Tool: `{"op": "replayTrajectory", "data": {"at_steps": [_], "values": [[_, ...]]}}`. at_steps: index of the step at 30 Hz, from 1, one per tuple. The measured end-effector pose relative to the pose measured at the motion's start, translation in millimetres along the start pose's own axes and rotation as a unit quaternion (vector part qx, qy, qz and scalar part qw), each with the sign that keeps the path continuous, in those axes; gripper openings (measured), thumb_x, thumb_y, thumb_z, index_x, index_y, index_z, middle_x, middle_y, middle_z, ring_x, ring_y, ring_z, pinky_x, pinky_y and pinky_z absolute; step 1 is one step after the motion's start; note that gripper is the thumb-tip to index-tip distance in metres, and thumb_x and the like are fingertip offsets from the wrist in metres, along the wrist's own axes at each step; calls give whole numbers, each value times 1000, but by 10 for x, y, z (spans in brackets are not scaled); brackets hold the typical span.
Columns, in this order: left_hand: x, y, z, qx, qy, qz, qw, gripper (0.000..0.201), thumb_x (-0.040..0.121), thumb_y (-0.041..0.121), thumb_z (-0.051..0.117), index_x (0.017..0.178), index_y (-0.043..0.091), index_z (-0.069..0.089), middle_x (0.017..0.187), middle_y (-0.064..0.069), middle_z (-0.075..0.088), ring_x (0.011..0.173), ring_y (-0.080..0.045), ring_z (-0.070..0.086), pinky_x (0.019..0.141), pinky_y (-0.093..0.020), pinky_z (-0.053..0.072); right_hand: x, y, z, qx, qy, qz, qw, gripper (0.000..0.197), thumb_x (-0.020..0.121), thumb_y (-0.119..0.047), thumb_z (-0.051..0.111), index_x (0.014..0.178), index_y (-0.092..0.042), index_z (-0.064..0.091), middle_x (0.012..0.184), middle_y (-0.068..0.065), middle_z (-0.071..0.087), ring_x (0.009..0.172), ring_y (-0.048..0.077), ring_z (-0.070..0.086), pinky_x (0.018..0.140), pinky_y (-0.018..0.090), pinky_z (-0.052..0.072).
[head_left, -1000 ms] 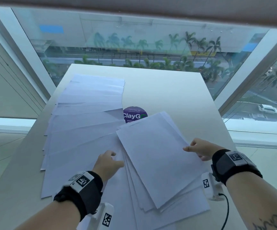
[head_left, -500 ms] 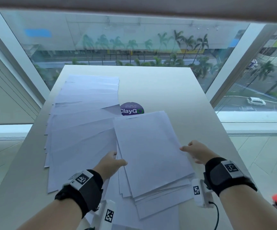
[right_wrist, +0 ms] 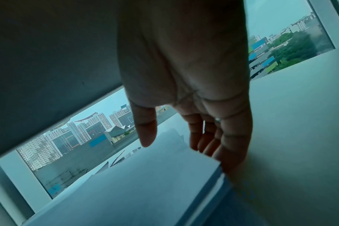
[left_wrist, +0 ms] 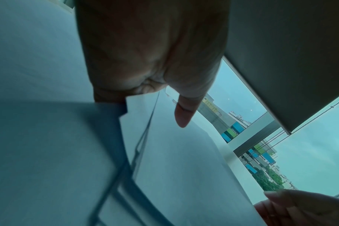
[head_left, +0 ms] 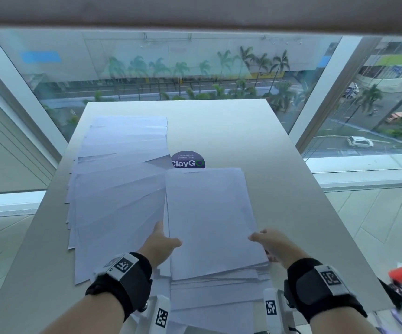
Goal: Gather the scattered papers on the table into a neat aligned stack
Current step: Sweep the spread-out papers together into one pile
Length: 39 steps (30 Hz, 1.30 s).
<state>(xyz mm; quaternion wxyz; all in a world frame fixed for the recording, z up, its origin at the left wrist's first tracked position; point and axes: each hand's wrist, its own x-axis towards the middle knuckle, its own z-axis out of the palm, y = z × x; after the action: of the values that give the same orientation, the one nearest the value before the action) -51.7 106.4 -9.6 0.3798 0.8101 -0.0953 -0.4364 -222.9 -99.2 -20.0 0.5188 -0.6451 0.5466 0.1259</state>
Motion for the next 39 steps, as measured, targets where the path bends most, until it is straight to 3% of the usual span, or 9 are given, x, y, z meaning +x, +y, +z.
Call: {"op": "replayTrajectory", "data": {"at_steps": [2,6,18,22,28,31,33,35,39], "values": [[-2,1,-13,0,0,-3,1000,70,85,11,57,145,10,20,137,-13,44,122,-29,44,95,-34,36,-22,-8,-13,39,-22,12,999,26,85,-23,59,71,-13,40,73,6,42,67,21,46,61,30,42],[-3,12,-19,-11,1,-12,1000,77,86,12,56,149,13,11,152,-14,28,139,-31,30,111,-40,28,27,-15,-105,-17,75,-11,997,27,82,-22,58,65,-14,38,66,2,38,54,17,36,52,24,30],[33,-22,26,-23,76,-53,995,50,86,4,54,135,4,40,121,-8,54,106,-23,49,87,-29,36,161,39,-178,-10,12,-29,999,32,78,-15,55,59,-18,31,57,0,32,50,14,29,50,23,25],[88,-76,-23,-3,71,-56,996,58,86,11,56,140,7,36,139,-14,47,124,-29,47,98,-33,38,191,54,-133,14,9,-35,999,29,79,-14,55,62,-17,32,60,0,34,53,16,32,52,25,29],[250,-122,-383,43,75,-35,996,52,88,10,56,137,5,40,113,-11,47,102,-25,48,87,-29,37,179,-14,-52,9,71,-17,997,36,79,-16,55,57,-18,27,58,1,30,51,15,25,51,25,22],[324,-124,-670,73,78,-25,994,52,87,11,57,136,6,42,129,-15,48,112,-26,48,92,-31,36,154,-49,20,-26,131,19,991,31,80,-23,54,57,-17,34,74,6,40,61,19,35,54,26,27],[365,-103,-918,98,75,-11,992,57,83,17,60,136,7,43,140,-18,44,127,-28,44,99,-33,36,104,-108,104,-61,135,58,987,12,82,-27,52,76,-16,51,99,12,48,83,26,46,68,31,37],[453,-97,-1201,136,74,0,988,71,70,30,58,136,8,43,143,-16,41,132,-29,41,101,-35,36,107,-121,217,-52,149,102,982,47,81,-32,55,119,-4,48,123,21,46,106,36,49,80,35,40],[747,-65,-1759,206,83,18,975,60,81,23,61,136,11,43,146,-17,36,128,-32,44,94,-34,40,39,-209,442,-43,176,156,971,67,81,-35,56,134,1,35,134,25,40,121,41,43,93,42,39]]}}
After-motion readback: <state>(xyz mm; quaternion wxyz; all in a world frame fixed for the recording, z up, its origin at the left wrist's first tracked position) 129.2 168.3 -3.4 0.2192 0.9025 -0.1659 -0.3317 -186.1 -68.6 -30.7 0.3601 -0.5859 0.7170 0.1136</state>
